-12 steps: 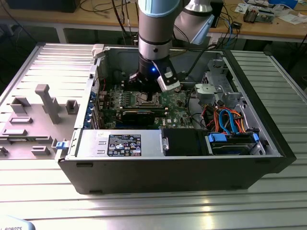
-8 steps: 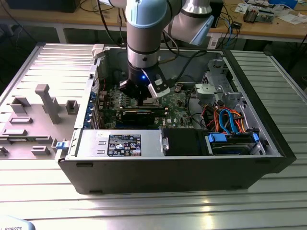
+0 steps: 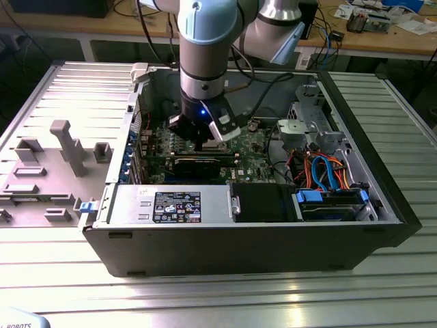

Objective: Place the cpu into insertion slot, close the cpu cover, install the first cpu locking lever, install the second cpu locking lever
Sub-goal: 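Install the second cpu locking lever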

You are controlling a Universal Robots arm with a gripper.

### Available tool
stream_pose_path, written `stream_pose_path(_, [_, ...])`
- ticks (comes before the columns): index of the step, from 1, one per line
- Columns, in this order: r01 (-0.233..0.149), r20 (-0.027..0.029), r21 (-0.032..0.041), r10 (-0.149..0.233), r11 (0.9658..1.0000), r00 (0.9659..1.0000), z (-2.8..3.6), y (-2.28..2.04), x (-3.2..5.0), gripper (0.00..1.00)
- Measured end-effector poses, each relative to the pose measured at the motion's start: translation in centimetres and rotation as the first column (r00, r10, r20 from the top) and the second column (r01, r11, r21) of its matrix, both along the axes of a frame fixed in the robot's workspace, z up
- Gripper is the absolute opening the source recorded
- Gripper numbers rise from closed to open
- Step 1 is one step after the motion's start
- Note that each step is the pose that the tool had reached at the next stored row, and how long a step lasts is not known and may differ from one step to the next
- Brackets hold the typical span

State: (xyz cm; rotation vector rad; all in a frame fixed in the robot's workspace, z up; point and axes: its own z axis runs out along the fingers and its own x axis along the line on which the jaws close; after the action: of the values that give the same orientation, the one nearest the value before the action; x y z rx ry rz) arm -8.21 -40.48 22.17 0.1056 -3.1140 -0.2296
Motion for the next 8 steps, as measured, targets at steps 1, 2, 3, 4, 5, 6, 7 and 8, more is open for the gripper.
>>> stream_pose_path(1, [0.000, -0.0007, 0.0018, 0.000, 1.0000, 1.0000, -0.01, -0.16, 0.00, 0.11])
stream_pose_path(2, [0.000, -0.0012, 0.0031, 0.000, 1.0000, 1.0000, -0.02, -0.27, 0.00, 0.11])
stream_pose_path(3, [0.000, -0.0019, 0.0043, 0.000, 1.0000, 1.0000, -0.03, -0.37, 0.00, 0.11])
stream_pose_path(4, [0.000, -0.0026, 0.0052, 0.000, 1.0000, 1.0000, -0.04, -0.42, -0.01, 0.11])
stream_pose_path(5, [0.000, -0.0032, 0.0064, 0.000, 1.0000, 1.0000, -0.06, -0.42, -0.02, 0.11])
stream_pose_path(6, [0.000, -0.0035, 0.0077, 0.000, 1.0000, 1.0000, -0.09, -0.42, -0.05, 0.11])
stream_pose_path(7, [0.000, -0.0044, 0.0098, 0.000, 1.0000, 1.0000, -0.17, -0.44, -0.17, 0.11])
stream_pose_path(8, [0.000, -0.0055, 0.0107, 0.000, 0.9999, 1.0000, -0.27, -0.45, -0.33, 0.11])
